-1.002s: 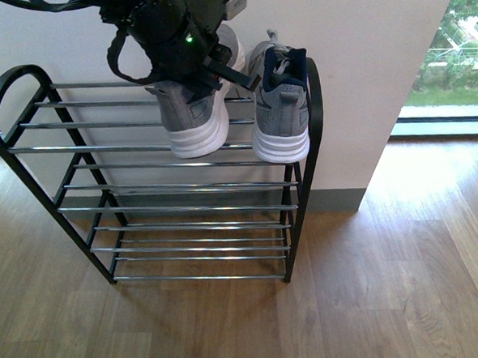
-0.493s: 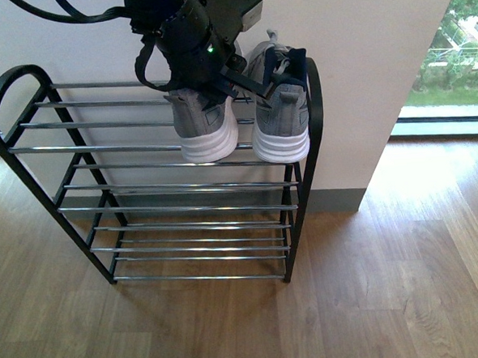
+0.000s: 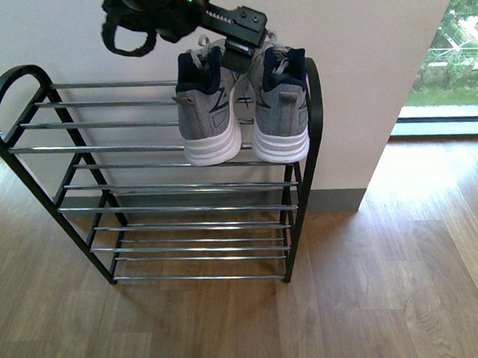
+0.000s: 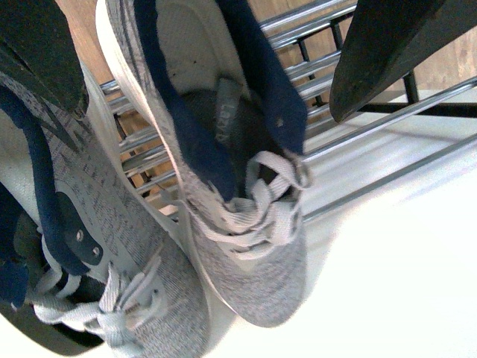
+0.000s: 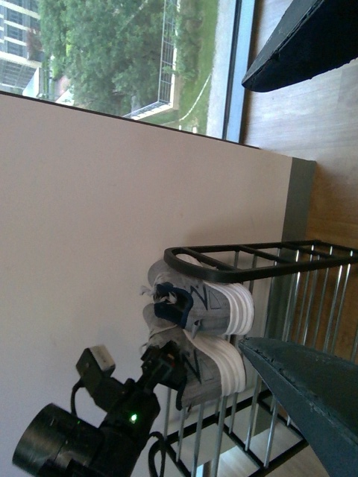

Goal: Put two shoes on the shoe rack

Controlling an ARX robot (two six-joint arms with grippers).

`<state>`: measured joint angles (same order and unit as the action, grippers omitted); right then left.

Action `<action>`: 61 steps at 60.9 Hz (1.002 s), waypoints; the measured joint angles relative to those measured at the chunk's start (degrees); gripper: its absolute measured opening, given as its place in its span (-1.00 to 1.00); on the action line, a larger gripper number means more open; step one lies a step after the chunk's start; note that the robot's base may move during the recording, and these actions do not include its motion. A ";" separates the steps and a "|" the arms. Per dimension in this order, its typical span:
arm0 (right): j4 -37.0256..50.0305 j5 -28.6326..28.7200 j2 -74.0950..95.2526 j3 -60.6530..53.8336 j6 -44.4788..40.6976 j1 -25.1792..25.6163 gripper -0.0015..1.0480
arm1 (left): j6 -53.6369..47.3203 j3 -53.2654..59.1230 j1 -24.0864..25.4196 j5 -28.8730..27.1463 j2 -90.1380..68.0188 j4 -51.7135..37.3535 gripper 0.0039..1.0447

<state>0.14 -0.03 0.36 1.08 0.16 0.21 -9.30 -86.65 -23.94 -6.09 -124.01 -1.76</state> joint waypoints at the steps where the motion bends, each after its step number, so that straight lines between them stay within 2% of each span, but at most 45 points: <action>1: 0.00 0.00 0.00 0.00 0.02 0.00 0.82 | 0.28 1.62 0.07 -0.02 1.42 -1.14 0.82; 19: 0.00 0.00 0.00 0.00 0.00 0.00 0.82 | 2.34 28.09 1.36 -4.81 26.84 -13.31 0.83; 29: 0.00 0.00 0.00 0.00 0.00 0.00 0.82 | 6.14 42.84 2.36 -8.39 42.14 -13.05 0.83; 36: 0.00 0.00 0.00 0.00 0.00 0.00 0.82 | 10.82 53.46 1.81 -11.65 56.30 -9.09 0.83; 46: 0.00 0.00 0.00 0.00 0.00 0.00 0.82 | 16.81 60.94 1.68 -16.68 68.39 -5.73 0.83; 59: 0.00 0.00 0.00 0.00 0.02 0.00 0.82 | 21.44 63.87 2.32 -17.51 73.02 -2.64 0.83; 61: 0.00 0.02 0.00 0.00 0.02 0.00 0.82 | 20.02 65.09 2.64 -16.41 72.96 -6.29 0.77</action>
<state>0.14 -0.01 0.36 1.08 0.19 0.21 10.72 -21.56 -21.30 -22.50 -51.05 -8.05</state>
